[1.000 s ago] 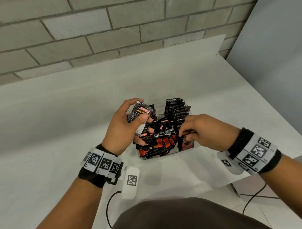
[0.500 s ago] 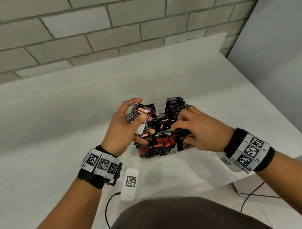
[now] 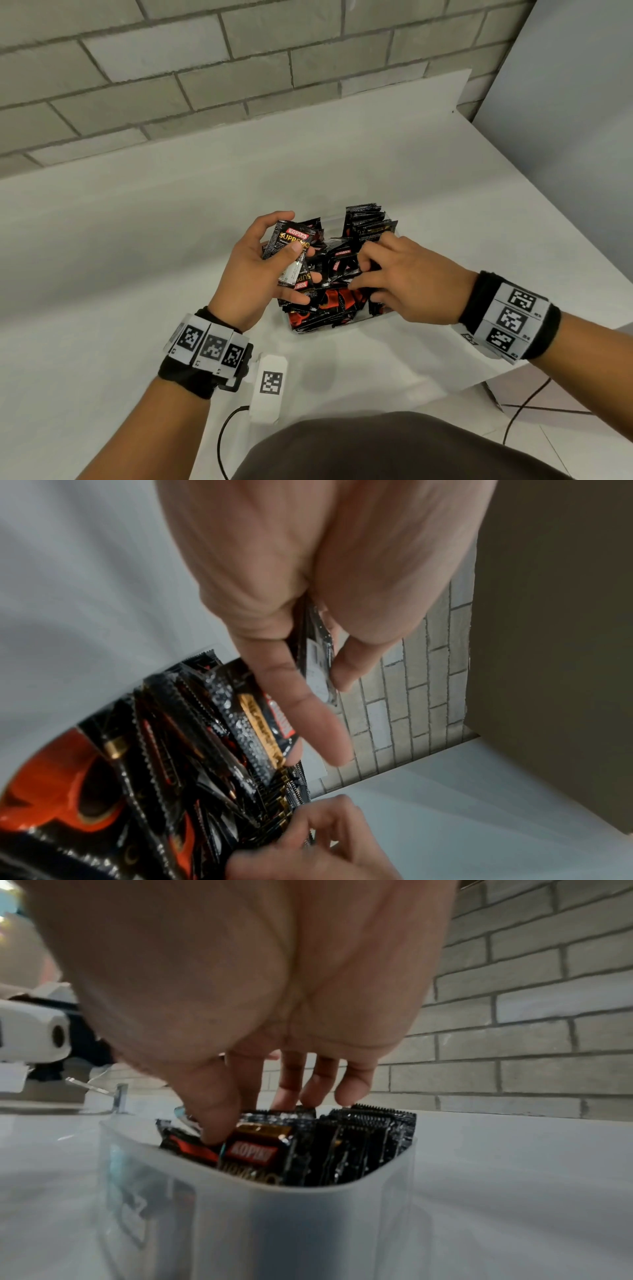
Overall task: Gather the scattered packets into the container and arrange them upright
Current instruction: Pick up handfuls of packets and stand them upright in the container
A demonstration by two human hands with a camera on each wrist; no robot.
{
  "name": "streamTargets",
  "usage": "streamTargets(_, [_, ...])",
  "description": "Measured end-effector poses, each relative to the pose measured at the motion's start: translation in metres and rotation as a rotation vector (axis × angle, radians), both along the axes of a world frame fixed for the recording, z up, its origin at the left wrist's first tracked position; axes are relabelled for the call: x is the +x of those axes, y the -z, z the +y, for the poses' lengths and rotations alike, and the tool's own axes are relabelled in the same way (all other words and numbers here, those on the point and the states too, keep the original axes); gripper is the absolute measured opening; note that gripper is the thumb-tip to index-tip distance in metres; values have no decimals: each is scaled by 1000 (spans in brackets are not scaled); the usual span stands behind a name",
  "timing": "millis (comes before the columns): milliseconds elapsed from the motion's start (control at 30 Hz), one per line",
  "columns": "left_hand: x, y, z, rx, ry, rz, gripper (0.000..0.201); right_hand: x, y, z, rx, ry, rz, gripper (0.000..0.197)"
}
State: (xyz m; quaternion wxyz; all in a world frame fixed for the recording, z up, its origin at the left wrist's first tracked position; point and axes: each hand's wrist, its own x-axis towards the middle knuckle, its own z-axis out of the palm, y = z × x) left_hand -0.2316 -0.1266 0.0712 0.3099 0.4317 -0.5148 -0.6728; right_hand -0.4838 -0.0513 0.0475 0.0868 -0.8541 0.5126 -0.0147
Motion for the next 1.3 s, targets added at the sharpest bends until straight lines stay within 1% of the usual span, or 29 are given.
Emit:
streamTargets(33, [0, 0, 0, 2, 3, 5, 42, 2, 3, 1, -1, -3, 32, 21])
streamTargets(100, [0, 1, -1, 8, 20, 15, 43, 2, 7, 2, 18, -1, 86, 23])
streamTargets(167, [0, 1, -2, 16, 48, 28, 49, -1, 6, 0, 21, 16, 114, 21])
streamTargets(233, [2, 0, -1, 30, 86, 45, 59, -4, 0, -4, 28, 41, 64, 27])
streamTargets(267, [2, 0, -1, 33, 111, 52, 63, -4, -5, -6, 36, 66, -20, 30])
streamTargets(333, [0, -2, 1, 24, 169, 57, 68, -1, -20, -10, 39, 169, -282, 31])
streamTargets(400, [-3, -4, 4, 11, 233, 62, 73, 6, -38, -13, -10, 276, -508, 31])
streamTargets(433, [-5, -5, 6, 8, 263, 67, 75, 12, -46, -14, -24, 318, -597, 31])
streamTargets(500, [-10, -6, 9, 9, 310, 74, 75, 21, -59, -16, 35, 384, -735, 30])
streamTargets(533, [-12, -6, 10, 11, 325, 78, 75, 24, -62, -17, 88, 400, -758, 28])
streamTargets(600, [-14, -3, 11, 23, 316, 94, 71, 26, -61, -21, 141, 410, -744, 18])
streamTargets(667, [-13, 0, 10, 54, 248, 130, 66, 22, -58, -24, 131, 453, -759, 12])
streamTargets(767, [-6, 3, 6, 146, 93, 170, 52, 10, -56, -28, 61, 549, -798, 8])
streamTargets(833, [1, 3, 3, 146, 8, 133, 37, 2, -56, -29, 63, 599, -845, 5])
streamTargets(900, [6, 2, 0, 120, -26, 64, 24, -2, -59, -27, 65, 618, -899, 3])
streamTargets(967, [8, 0, -1, 104, -40, 15, 18, -4, -61, -24, -18, 605, -917, 7])
streamTargets(1067, [6, -2, 0, 53, -34, -45, 20, -3, -65, -22, -160, 566, -982, 16])
streamTargets(1133, [2, -2, 2, 41, -20, -35, 20, -1, -67, -20, -211, 543, -1025, 16])
streamTargets(1167, [1, -1, 2, 42, -12, -28, 20, 0, -67, -19, -189, 520, -1051, 16])
streamTargets(1300, [-4, 3, 2, 50, -27, -16, 22, 0, -62, -14, 5, 417, -1218, 17])
